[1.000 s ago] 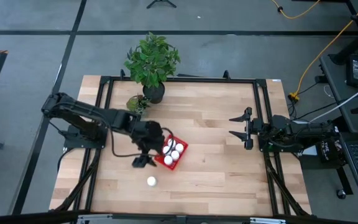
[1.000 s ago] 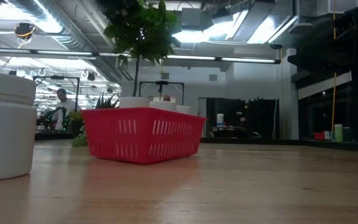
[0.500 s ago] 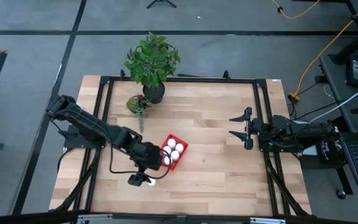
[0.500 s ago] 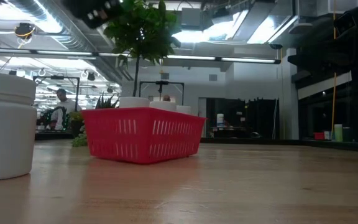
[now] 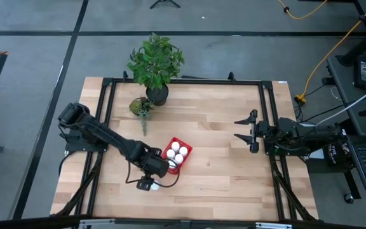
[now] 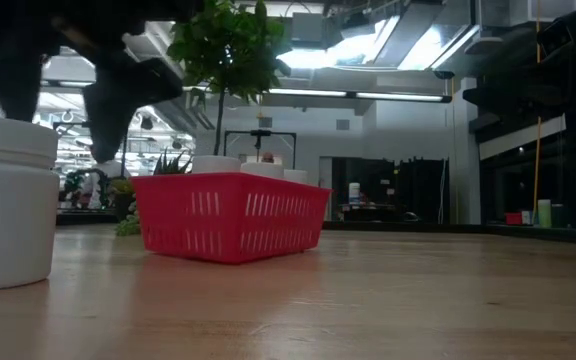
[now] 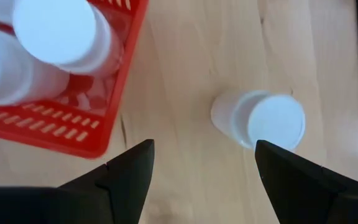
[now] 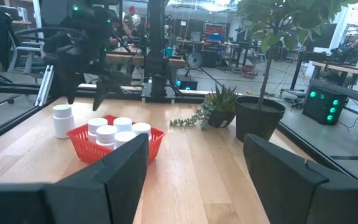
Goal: Pick and place pill bottles into a basket
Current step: Put the white medicine bottle into the red bin
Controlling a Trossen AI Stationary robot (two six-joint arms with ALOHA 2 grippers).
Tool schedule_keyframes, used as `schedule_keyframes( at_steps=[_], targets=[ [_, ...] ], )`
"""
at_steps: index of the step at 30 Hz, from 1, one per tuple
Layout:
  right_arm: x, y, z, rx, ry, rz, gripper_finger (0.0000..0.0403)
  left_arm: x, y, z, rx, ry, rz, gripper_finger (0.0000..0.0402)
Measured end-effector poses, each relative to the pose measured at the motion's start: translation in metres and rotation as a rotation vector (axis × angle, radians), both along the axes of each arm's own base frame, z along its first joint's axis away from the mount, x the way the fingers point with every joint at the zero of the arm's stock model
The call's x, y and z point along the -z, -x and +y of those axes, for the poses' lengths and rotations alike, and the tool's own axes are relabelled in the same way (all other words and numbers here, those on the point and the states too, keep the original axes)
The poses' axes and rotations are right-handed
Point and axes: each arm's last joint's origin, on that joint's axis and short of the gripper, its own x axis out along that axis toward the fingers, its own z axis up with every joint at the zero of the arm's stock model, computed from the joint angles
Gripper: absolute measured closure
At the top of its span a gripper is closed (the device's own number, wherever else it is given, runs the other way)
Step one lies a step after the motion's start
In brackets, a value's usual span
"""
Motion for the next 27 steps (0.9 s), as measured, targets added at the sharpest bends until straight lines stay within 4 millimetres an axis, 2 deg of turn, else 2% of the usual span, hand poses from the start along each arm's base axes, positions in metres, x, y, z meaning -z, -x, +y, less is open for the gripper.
schedule_keyframes(
  at_steps=[4, 14, 27],
  targets=[
    [0.000, 0.000, 0.000, 0.000, 0.000, 0.000, 0.0139, 0.000, 0.005, -0.002, -0.002, -0.020, 0.026, 0.0130],
    [0.000, 0.000, 0.000, 0.000, 0.000, 0.000, 0.0139, -0.013, 0.012, -0.001, -0.059, 0.018, 0.014, 0.0125],
    [0.000, 0.000, 0.000, 0.000, 0.000, 0.000, 0.0139, -0.014, 0.021, -0.020, -0.042, -0.011, -0.014, 0.0053]
  ],
)
